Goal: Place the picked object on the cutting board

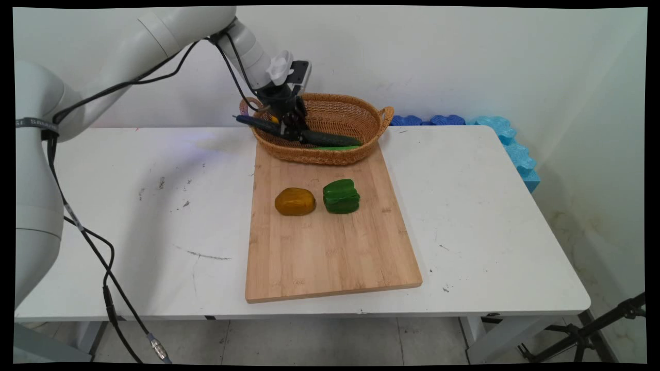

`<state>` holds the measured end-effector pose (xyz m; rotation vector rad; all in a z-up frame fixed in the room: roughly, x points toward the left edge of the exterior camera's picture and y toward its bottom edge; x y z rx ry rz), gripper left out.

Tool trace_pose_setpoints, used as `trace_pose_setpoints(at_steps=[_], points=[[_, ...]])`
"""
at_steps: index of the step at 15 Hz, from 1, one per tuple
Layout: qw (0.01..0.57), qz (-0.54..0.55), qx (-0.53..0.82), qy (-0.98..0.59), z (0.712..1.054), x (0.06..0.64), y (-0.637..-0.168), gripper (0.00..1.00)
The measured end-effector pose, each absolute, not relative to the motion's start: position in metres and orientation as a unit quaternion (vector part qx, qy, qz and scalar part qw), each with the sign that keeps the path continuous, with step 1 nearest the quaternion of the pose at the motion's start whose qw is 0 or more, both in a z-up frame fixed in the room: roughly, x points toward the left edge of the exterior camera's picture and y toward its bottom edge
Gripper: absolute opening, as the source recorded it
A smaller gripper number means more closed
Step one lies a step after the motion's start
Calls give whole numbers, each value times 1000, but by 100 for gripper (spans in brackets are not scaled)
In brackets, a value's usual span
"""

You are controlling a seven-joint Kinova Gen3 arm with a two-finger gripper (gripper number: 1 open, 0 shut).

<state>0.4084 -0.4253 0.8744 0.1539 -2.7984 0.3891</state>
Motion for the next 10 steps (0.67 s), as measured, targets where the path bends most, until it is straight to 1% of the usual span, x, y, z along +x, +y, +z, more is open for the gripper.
trace_pose_setpoints(at_steps=[5,10], points=[[165,156,46,-973,910,407,-409,0],[174,181,51,-967,951,407,-382,0]])
